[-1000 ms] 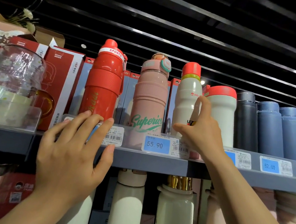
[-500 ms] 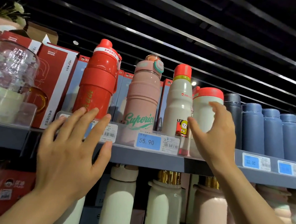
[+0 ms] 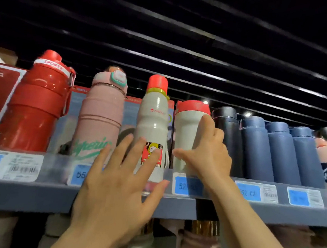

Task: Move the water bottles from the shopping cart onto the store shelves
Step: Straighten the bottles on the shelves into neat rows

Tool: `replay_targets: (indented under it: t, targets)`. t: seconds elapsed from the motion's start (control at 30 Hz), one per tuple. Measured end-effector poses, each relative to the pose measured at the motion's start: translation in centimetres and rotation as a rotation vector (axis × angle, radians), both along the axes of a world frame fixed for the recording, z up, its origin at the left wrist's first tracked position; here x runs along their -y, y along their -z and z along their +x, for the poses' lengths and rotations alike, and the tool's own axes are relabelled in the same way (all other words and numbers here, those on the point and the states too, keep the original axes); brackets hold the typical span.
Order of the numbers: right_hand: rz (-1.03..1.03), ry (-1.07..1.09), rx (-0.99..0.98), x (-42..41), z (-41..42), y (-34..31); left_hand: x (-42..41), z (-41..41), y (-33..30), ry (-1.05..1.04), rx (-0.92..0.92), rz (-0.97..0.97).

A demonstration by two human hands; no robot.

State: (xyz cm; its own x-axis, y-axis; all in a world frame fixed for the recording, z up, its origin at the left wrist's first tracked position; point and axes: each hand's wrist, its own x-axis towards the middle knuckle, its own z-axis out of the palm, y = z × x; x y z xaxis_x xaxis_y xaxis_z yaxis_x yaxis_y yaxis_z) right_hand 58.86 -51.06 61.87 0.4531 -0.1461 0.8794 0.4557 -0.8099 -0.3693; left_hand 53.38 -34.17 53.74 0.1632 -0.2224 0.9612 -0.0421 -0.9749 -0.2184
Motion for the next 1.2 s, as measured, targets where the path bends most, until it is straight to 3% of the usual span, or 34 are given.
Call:
replay_targets:
  t: [0.27,0.53,0.87,1.07,1.2]
  targets:
    - [0.048,-0.237,-0.038,1.3,0.6,-0.4,0.2,-0.5,0.4,-0.046,0.036,-0.015]
    - [0.043,-0.111,-0.049,0.7,0.9,0.0,0.0,-1.1,1.5,-0.063,-0.025,0.033]
    - [0.122,-0.367,0.002,2.2,-0.4,0.4,0.0,-0.9,1.6,-0.04,0.04,0.051]
    - [0.056,-0.166,0.0,1.6,0.0,0.9,0.0,-0.8,1.6,-0.043,0.051,0.046]
    - [0.083,-0.176,0.007,1.6,0.2,0.8,0.0,-0.7,1.6,-0.042,0.06,0.05]
